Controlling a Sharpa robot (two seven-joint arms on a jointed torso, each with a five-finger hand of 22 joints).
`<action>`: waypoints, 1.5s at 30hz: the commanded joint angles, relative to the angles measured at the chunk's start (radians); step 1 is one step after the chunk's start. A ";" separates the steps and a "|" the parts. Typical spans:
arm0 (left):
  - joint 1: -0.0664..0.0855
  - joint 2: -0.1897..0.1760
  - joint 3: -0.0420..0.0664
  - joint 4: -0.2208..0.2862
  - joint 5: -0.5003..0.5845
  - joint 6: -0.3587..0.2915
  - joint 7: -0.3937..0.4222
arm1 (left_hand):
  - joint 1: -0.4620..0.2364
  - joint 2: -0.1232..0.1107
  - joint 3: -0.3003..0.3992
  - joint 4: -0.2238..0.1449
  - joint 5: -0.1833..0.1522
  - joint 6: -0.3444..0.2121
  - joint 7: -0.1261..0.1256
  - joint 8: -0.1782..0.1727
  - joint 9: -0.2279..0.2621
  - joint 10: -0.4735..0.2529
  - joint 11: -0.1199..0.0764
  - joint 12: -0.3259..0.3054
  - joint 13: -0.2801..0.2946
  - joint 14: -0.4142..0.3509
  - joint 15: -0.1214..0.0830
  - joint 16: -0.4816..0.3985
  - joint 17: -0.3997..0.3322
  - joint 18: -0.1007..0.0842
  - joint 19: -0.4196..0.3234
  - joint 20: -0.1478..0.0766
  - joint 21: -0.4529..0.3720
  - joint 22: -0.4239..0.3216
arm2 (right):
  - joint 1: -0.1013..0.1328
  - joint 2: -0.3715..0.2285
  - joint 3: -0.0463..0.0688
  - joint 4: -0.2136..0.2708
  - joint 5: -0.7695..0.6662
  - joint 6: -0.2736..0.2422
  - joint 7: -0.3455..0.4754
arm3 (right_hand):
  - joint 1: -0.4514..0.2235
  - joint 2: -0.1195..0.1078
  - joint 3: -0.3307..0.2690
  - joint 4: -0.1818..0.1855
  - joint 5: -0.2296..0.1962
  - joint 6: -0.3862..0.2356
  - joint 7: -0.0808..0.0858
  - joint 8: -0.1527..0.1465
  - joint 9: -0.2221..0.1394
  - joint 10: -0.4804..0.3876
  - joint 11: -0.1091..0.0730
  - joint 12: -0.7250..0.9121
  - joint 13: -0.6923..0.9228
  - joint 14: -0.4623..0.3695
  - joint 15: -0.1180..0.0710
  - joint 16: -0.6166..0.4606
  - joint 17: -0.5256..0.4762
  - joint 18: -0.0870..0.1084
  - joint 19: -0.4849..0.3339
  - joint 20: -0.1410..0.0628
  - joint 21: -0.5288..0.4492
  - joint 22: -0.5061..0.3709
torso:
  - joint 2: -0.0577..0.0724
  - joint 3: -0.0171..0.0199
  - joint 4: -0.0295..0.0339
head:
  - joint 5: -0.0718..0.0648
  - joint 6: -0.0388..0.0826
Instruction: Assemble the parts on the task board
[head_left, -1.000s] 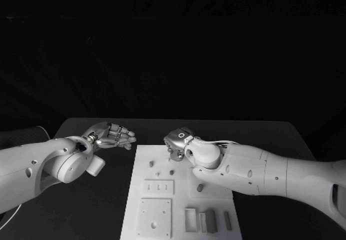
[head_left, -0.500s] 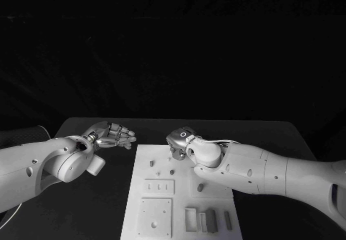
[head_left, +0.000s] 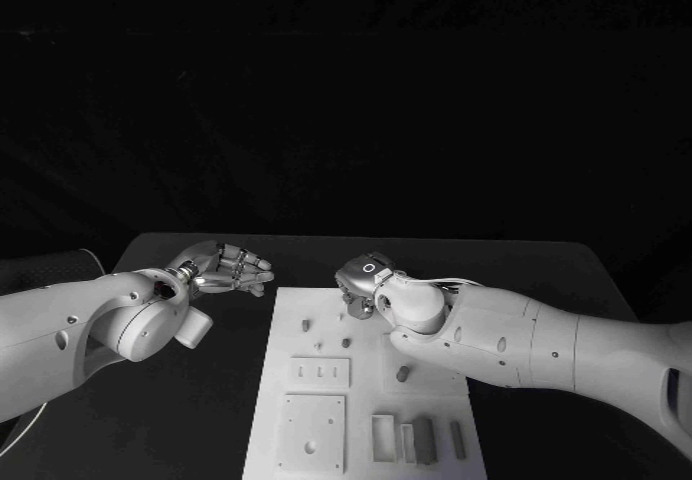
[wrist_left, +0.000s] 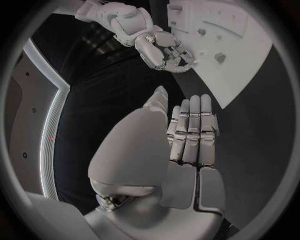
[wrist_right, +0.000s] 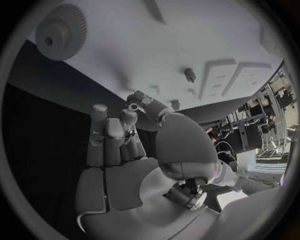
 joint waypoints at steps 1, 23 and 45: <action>0.002 0.000 0.001 0.002 -0.005 0.001 0.013 | 0.005 -0.004 0.005 0.002 0.000 -0.001 -0.004 -0.002 0.001 0.005 0.003 -0.007 0.002 0.008 -0.001 -0.005 0.001 0.017 0.002 -0.008 -0.005 0.001 | -0.001 0.001 0.000 0.001 -0.004 0.020 0.011 | 0.004 -0.004 0.004 0.001 0.001 0.122 -0.019 0.001 0.001 -0.018 -0.011 0.006 -0.001 -0.011 -0.017 0.005 0.001 0.028 0.001 -0.005 0.007 0.019 | 0.000 -0.0017 0.0009 | 0.000 -0.002; 0.003 0.004 0.001 0.003 -0.005 -0.005 0.015 | 0.001 -0.004 0.005 0.002 0.000 -0.001 -0.003 -0.003 0.001 0.005 0.003 -0.008 0.002 0.009 -0.001 -0.007 0.004 0.016 0.003 -0.008 -0.006 0.001 | -0.001 0.009 0.000 -0.005 0.009 0.019 0.010 | 0.002 -0.003 0.006 0.001 0.001 0.120 -0.019 0.000 0.002 -0.018 -0.011 0.005 -0.005 -0.011 -0.017 0.005 0.000 0.028 0.001 -0.005 0.007 0.019 | -0.002 -0.0024 0.0016 | -0.002 -0.014; 0.003 0.001 0.001 0.009 -0.005 -0.010 0.015 | 0.002 -0.005 0.006 0.002 0.000 -0.004 -0.004 -0.005 0.001 0.003 0.004 -0.010 0.002 0.009 -0.001 -0.009 0.005 0.016 0.004 -0.009 -0.006 0.002 | -0.001 0.022 -0.001 -0.034 0.064 0.002 0.031 | -0.018 -0.090 0.028 0.025 0.000 -0.021 0.030 -0.102 -0.047 -0.036 0.035 -0.010 -0.063 -0.018 0.023 -0.008 -0.002 0.028 0.000 0.006 -0.002 0.014 | 0.000 -0.0002 -0.0017 | 0.004 -0.017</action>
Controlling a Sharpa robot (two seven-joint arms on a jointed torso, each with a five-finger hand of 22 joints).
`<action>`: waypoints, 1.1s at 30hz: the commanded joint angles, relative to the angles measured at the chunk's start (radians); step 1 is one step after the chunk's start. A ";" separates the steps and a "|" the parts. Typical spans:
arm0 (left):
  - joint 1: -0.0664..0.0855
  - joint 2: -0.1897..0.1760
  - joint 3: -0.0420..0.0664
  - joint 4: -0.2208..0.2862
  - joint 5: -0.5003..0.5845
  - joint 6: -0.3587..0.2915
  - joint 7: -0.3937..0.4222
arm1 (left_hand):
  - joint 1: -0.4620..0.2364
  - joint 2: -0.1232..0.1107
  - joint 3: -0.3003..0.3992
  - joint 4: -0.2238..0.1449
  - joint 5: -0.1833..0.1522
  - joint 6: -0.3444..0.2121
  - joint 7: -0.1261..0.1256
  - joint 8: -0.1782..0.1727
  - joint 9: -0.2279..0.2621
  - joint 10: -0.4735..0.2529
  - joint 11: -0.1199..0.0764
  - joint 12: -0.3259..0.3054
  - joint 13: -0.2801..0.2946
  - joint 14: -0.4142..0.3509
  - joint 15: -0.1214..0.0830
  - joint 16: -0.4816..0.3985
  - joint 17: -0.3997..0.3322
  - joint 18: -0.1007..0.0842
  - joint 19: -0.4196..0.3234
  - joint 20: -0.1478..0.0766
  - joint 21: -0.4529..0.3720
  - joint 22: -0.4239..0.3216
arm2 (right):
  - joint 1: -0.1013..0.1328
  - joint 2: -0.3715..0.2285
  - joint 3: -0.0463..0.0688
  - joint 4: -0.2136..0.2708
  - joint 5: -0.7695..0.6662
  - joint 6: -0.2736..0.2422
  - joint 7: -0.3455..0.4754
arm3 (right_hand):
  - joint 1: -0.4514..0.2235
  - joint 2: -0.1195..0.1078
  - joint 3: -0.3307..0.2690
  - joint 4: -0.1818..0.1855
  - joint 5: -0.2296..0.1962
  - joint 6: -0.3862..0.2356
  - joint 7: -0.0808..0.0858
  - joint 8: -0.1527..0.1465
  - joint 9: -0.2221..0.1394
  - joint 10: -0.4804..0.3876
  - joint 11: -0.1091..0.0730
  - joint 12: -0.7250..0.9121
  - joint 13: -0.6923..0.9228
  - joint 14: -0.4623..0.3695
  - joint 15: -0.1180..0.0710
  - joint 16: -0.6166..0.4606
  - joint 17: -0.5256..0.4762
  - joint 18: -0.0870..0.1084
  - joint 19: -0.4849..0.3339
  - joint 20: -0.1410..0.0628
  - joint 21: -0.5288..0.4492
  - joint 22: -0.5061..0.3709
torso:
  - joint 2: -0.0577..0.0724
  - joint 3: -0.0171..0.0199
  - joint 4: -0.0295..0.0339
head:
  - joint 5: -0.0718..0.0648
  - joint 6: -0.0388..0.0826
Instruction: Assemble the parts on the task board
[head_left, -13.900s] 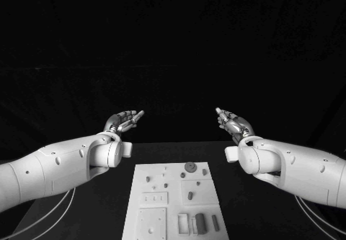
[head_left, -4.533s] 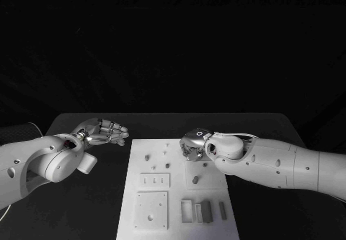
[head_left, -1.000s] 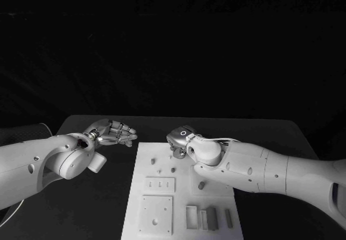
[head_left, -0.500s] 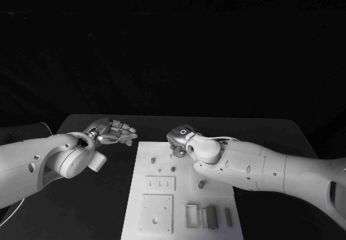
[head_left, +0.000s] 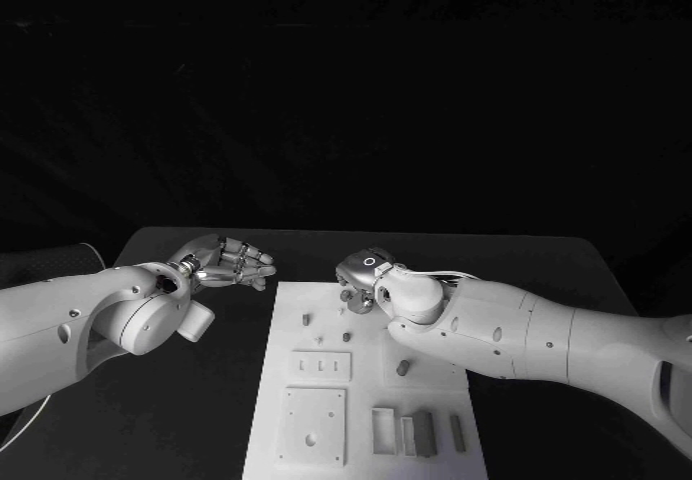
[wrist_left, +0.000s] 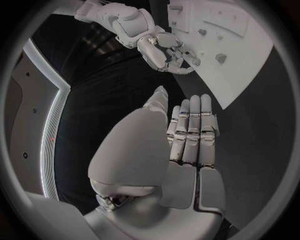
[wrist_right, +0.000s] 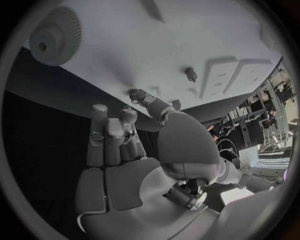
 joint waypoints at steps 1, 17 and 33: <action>0.003 0.001 0.001 0.005 -0.002 -0.005 0.013 | 0.002 -0.005 0.006 0.002 0.000 -0.004 -0.004 -0.005 0.001 0.003 0.004 -0.006 0.001 0.009 -0.001 -0.005 0.002 0.019 0.000 -0.005 -0.006 0.001 | 0.000 0.000 0.000 0.003 0.011 -0.002 0.011 | -0.001 -0.010 0.003 0.006 0.000 0.002 0.007 -0.003 -0.001 -0.025 0.024 -0.006 -0.002 -0.001 0.005 -0.004 -0.001 0.028 0.002 0.004 -0.002 0.014 | 0.000 0.0004 -0.0003 | 0.001 0.000; 0.004 -0.013 0.001 0.012 0.000 -0.011 0.032 | -0.001 -0.007 0.004 0.002 0.000 -0.002 -0.007 -0.004 0.002 0.006 0.003 -0.006 0.002 0.010 -0.001 -0.007 0.004 0.018 0.000 -0.005 -0.007 0.002 | 0.036 -0.116 0.047 0.098 0.256 -0.124 0.165 | -0.022 -0.046 0.002 0.034 -0.002 -0.002 0.011 -0.009 -0.010 -0.027 0.028 0.003 -0.021 -0.006 0.009 -0.014 -0.005 0.028 -0.001 0.008 -0.011 0.012 | 0.001 0.0031 -0.0114 | -0.010 0.040; 0.003 -0.007 0.000 -0.017 0.008 -0.006 0.040 | 0.005 0.003 0.007 0.001 0.000 0.012 -0.009 0.002 0.006 0.059 -0.020 0.018 0.018 0.020 -0.005 -0.008 0.012 0.020 0.008 -0.008 -0.006 0.004 | 0.080 -0.297 0.045 0.160 0.387 0.017 0.172 | -0.046 -0.102 0.003 0.123 -0.002 -0.050 0.029 -0.034 -0.032 -0.062 0.045 0.004 -0.087 -0.047 0.024 -0.034 -0.013 0.028 -0.038 0.031 -0.037 0.015 | -0.006 0.0178 -0.0271 | -0.009 0.051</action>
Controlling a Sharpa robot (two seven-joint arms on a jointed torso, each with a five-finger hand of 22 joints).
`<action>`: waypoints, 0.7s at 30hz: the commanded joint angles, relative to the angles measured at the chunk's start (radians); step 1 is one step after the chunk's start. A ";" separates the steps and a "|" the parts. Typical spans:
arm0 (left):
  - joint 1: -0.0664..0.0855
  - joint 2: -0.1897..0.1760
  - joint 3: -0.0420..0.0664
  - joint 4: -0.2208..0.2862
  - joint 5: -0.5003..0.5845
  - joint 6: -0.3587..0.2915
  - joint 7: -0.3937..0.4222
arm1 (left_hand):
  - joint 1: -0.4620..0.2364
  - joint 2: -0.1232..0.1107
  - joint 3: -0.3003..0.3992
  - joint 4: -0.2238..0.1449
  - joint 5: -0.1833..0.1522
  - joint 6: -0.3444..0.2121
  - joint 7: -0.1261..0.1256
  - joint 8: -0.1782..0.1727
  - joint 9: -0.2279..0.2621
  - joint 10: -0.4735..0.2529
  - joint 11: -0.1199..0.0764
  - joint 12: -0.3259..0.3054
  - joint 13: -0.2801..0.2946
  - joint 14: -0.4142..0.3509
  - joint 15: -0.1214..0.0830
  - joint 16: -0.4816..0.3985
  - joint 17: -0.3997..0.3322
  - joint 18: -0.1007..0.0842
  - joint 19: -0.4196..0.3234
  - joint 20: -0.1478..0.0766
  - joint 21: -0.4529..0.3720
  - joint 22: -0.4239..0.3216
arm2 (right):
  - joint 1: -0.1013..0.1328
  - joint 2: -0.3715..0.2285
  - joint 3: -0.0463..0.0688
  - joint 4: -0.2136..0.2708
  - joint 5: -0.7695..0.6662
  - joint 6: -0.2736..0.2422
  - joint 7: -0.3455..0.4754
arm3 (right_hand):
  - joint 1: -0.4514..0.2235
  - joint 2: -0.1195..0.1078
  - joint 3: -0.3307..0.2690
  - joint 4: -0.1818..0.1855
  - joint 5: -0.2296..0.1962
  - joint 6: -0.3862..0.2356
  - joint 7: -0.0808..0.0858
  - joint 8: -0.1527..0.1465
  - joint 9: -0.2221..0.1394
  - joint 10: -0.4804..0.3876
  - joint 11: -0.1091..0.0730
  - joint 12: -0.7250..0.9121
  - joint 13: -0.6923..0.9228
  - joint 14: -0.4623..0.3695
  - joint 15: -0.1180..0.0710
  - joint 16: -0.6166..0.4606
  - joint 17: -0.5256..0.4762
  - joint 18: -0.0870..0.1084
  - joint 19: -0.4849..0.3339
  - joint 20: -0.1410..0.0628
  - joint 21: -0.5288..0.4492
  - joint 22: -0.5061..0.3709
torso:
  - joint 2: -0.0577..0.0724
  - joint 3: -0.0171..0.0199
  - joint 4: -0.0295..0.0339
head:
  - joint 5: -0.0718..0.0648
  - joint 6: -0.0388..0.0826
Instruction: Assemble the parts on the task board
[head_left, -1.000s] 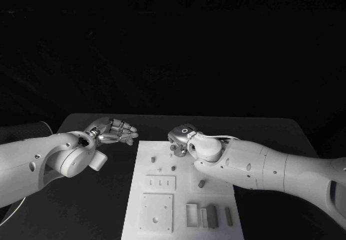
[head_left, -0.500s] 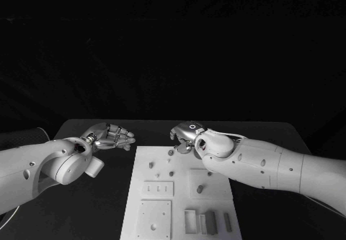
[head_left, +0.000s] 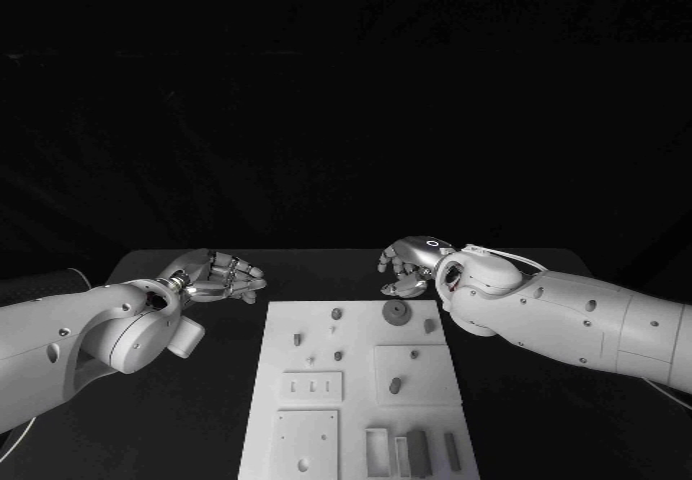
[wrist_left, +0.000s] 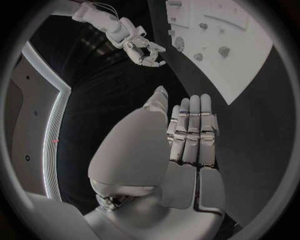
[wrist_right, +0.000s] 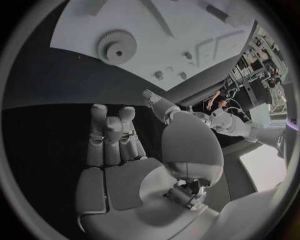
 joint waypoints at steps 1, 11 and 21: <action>0.003 0.004 0.001 0.001 0.006 0.005 0.019 | 0.005 0.003 0.006 0.001 0.000 0.005 -0.002 0.002 0.001 0.009 -0.004 0.004 0.003 0.006 0.002 -0.004 0.001 0.009 0.002 -0.003 -0.003 0.001 | -0.001 -0.020 -0.002 0.018 0.009 0.063 0.012 | 0.007 -0.016 0.000 0.019 -0.002 -0.012 0.005 -0.008 -0.004 -0.024 0.030 0.029 0.013 0.001 0.009 0.013 0.006 0.013 0.003 0.002 -0.001 0.016 | -0.001 0.0056 -0.0032 | -0.001 0.003; 0.003 0.008 0.001 0.005 0.021 0.013 0.032 | 0.010 0.005 0.005 0.001 0.000 -0.004 0.002 -0.005 -0.001 -0.028 0.013 -0.023 -0.005 0.006 0.002 -0.011 0.006 0.008 0.003 -0.004 -0.006 0.000 | -0.034 -0.024 -0.009 0.012 -0.099 0.107 0.005 | 0.026 -0.032 -0.011 0.046 -0.002 -0.029 0.007 -0.012 -0.011 -0.034 0.033 0.089 0.028 0.011 0.013 0.042 0.018 0.013 0.014 -0.006 0.012 0.020 | -0.002 0.0047 -0.0076 | -0.009 0.011; 0.002 0.009 0.001 0.006 0.022 0.017 0.029 | 0.008 0.007 0.005 0.003 0.000 -0.006 0.003 -0.007 -0.002 -0.031 0.015 -0.027 -0.005 0.007 0.003 -0.013 0.008 0.007 0.004 -0.003 -0.007 0.000 | -0.064 0.011 -0.009 -0.047 -0.109 0.102 0.004 | 0.031 -0.029 -0.016 0.057 -0.002 -0.034 0.005 -0.011 -0.012 -0.036 0.030 0.111 0.028 0.016 0.010 0.049 0.019 0.013 0.018 -0.009 0.018 0.020 | -0.001 0.0022 -0.0013 | -0.009 0.004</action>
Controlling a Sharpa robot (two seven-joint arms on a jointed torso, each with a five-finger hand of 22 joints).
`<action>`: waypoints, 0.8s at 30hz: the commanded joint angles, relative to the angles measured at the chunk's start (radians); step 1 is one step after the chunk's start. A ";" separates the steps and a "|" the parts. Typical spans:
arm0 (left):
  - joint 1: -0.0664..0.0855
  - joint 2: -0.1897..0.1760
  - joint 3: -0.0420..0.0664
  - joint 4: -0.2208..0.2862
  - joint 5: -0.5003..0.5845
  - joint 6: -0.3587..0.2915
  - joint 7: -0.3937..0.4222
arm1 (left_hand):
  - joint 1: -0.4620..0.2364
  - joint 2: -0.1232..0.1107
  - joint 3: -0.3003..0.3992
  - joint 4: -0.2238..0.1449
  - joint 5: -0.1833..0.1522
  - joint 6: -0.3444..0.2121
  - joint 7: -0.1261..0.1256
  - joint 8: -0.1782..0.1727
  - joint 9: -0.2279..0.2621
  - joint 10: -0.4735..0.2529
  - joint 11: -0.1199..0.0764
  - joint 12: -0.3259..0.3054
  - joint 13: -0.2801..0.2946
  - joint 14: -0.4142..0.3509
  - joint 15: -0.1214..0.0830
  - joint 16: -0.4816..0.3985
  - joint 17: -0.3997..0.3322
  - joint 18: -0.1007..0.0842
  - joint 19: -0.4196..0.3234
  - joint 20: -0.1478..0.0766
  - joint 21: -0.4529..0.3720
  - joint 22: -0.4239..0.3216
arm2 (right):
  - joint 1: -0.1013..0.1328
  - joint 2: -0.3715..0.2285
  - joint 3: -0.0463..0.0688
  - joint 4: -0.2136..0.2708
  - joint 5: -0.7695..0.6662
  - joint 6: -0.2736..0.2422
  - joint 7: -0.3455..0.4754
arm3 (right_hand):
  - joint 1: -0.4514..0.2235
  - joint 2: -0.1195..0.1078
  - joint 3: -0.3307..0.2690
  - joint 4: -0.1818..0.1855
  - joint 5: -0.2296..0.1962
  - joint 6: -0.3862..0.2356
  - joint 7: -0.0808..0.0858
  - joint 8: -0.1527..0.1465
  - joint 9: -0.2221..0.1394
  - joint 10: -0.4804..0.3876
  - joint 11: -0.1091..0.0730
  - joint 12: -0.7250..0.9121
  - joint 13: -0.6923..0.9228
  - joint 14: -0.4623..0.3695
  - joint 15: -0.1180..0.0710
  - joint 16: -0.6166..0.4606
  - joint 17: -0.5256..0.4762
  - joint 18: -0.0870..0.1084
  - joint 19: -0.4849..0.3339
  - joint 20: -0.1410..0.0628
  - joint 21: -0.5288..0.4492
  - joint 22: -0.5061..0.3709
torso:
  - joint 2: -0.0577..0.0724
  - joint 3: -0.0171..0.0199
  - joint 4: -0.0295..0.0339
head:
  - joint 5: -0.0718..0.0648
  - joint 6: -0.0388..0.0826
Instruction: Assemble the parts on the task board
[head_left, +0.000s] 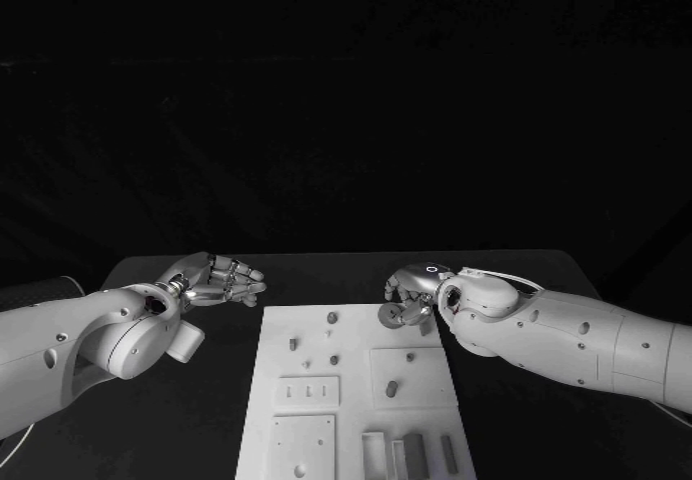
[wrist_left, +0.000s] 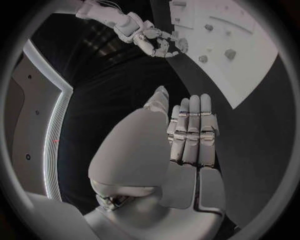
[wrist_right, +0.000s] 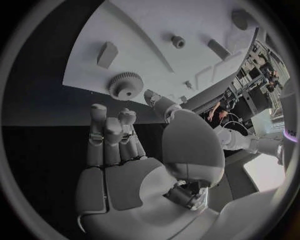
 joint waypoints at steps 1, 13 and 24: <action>0.002 0.002 0.000 0.002 0.010 0.014 0.015 | 0.001 0.002 0.005 0.003 0.000 -0.006 0.004 -0.007 -0.002 -0.008 -0.001 -0.006 -0.002 0.007 0.003 -0.007 0.002 0.008 0.004 -0.003 -0.004 0.000 | -0.006 0.010 0.000 -0.018 -0.034 0.022 0.003 | 0.006 -0.001 -0.001 0.008 -0.002 -0.006 0.002 -0.001 -0.001 -0.024 0.019 0.007 0.001 0.007 0.001 0.004 0.001 0.014 0.010 -0.002 0.007 0.020 | 0.000 -0.0025 0.0035 | 0.001 -0.007; 0.002 0.002 0.000 0.001 0.009 0.015 0.010 | -0.003 0.003 0.005 0.003 0.000 -0.007 0.004 -0.008 -0.002 -0.009 -0.001 -0.009 -0.002 0.007 0.003 -0.008 0.003 0.008 0.004 -0.003 -0.005 0.000 | -0.016 0.023 -0.001 -0.049 -0.040 0.015 0.001 | 0.012 0.005 -0.001 0.016 -0.002 -0.009 0.008 -0.001 -0.003 -0.027 0.025 0.019 -0.003 0.010 0.007 0.008 0.001 0.014 0.013 -0.005 0.010 0.019 | 0.000 -0.0006 -0.0012 | 0.010 -0.002; 0.002 0.010 0.000 0.003 -0.041 0.015 0.008 | -0.001 0.003 0.008 0.002 0.000 -0.009 0.005 -0.009 -0.002 -0.010 0.000 -0.010 -0.002 0.008 0.003 -0.010 0.004 0.008 0.005 -0.004 -0.005 0.000 | -0.020 0.026 -0.001 -0.061 -0.040 0.016 0.002 | 0.018 0.010 -0.001 0.016 -0.002 -0.005 0.007 0.002 -0.002 -0.029 0.025 0.026 -0.006 0.010 0.007 0.009 0.000 0.014 0.013 -0.006 0.011 0.019 | -0.001 -0.0019 0.0008 | 0.019 -0.009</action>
